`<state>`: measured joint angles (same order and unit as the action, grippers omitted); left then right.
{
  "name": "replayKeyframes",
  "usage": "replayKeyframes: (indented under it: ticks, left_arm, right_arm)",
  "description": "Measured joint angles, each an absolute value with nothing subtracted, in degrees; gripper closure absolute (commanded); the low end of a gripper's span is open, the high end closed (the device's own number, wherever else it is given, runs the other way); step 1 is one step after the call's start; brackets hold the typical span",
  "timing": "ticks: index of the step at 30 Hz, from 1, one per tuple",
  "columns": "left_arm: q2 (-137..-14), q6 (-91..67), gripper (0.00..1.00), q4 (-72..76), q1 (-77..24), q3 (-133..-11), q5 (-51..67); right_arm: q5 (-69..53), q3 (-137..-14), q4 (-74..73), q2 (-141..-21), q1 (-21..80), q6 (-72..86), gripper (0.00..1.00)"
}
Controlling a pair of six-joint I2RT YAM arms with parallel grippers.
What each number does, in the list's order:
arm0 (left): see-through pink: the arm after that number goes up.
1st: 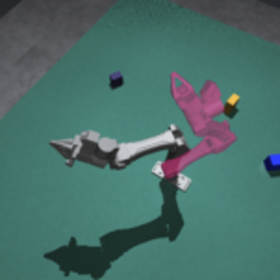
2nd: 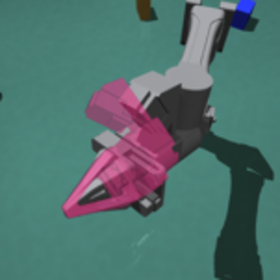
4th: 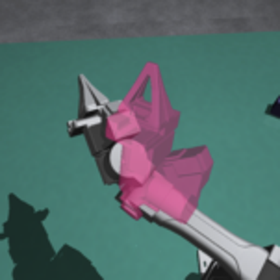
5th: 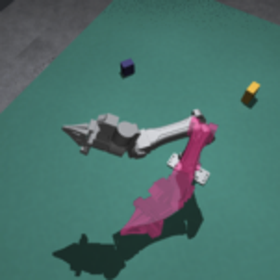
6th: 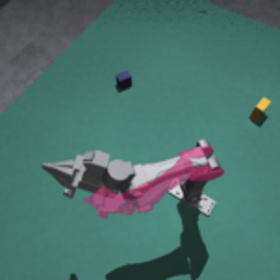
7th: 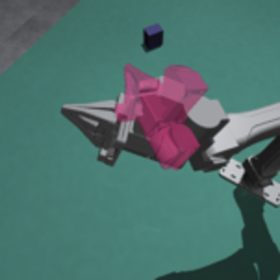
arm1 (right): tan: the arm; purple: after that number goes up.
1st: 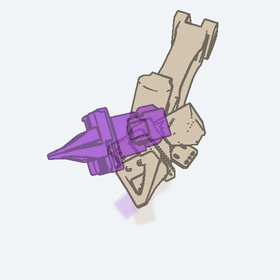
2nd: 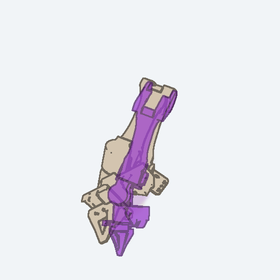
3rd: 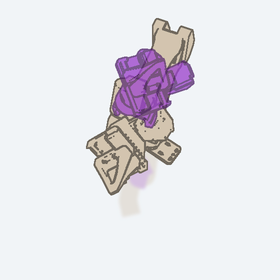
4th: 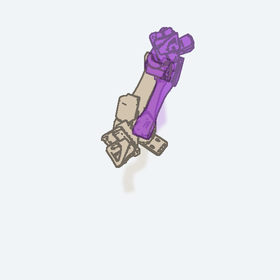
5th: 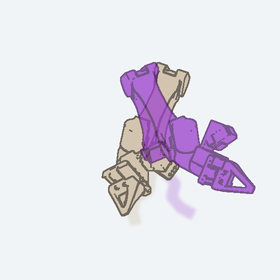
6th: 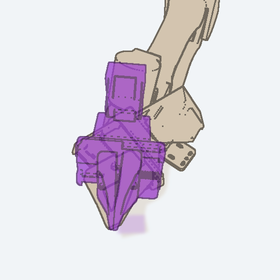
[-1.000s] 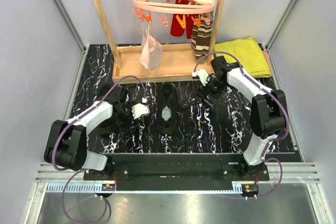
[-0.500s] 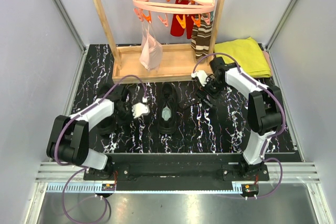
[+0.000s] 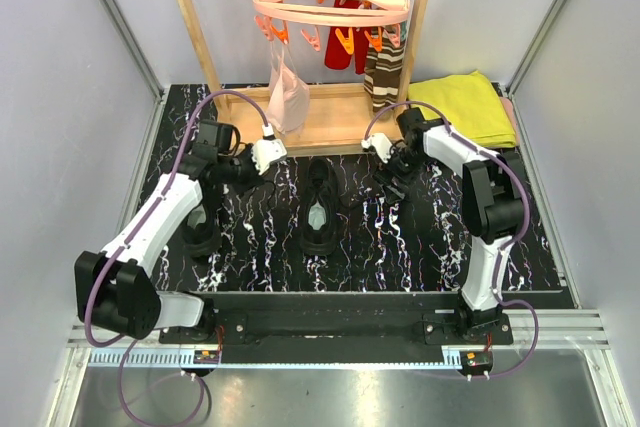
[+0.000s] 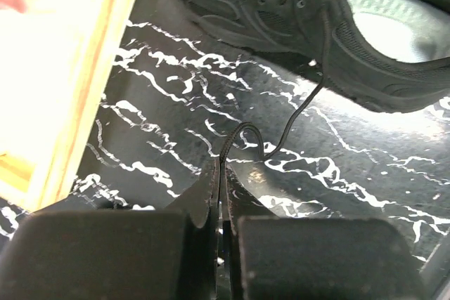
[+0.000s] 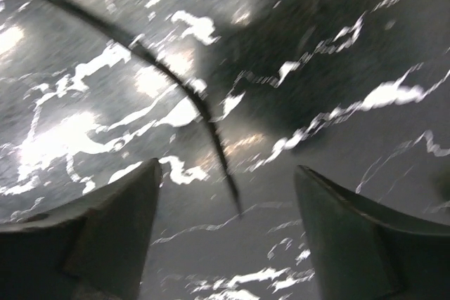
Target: Tie the shoes
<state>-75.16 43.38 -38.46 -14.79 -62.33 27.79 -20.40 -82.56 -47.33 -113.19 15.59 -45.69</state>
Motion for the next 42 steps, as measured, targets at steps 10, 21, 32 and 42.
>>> replayKeyframes:
  ticks: [10, 21, 32, 42]
  left_arm:
    - [-75.2, 41.6, 1.00, -39.3, -14.8, -62.2, 28.5]
    - [-72.9, 39.3, 1.00, -38.9, -14.8, -58.2, 28.5]
    - [-68.1, 37.0, 1.00, -35.2, -14.8, -54.8, 28.9]
    - [-55.0, 42.1, 1.00, -30.7, -14.8, -46.5, 29.4]
  right_arm:
    - [-18.9, -83.9, -42.8, -117.0, 16.3, -48.8, 0.35]
    - [-15.7, -72.2, -35.5, -109.6, 20.6, -50.6, 0.97]
    - [-17.3, -74.1, -39.2, -105.6, 18.1, -42.2, 1.00]
    - [-31.2, -94.5, -38.5, -97.1, 21.8, -30.5, 1.00]
